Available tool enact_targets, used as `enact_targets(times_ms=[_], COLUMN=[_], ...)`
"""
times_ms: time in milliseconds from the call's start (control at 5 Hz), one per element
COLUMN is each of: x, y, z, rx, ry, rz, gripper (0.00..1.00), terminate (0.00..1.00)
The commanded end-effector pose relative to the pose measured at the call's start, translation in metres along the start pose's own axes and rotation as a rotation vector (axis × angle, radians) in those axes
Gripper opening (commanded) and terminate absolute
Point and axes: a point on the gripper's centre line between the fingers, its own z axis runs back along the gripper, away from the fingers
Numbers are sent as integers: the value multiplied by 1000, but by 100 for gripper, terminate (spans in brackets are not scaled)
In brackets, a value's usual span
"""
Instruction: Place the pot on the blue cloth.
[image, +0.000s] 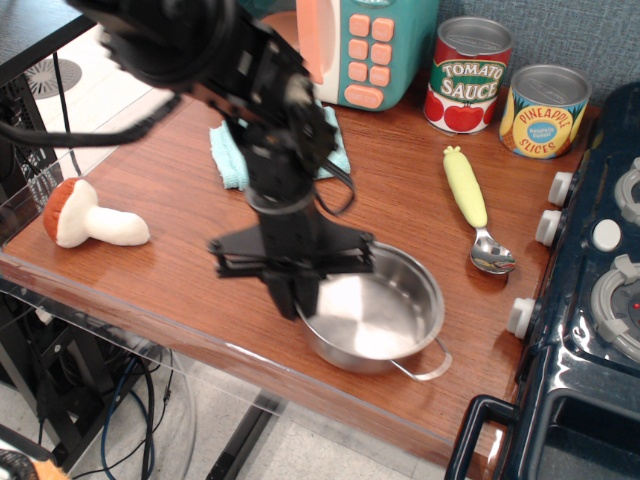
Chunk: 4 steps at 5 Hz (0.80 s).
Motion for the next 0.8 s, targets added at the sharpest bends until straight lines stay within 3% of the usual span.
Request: enact_targets(times_ms=[0, 200, 600], x=[42, 76, 133], y=[32, 59, 83], z=[54, 71, 62], rx=[-81, -90, -77], ry=[-62, -77, -106], rz=[95, 185, 323], gripper=[0, 0, 0], terminate=[0, 0, 0])
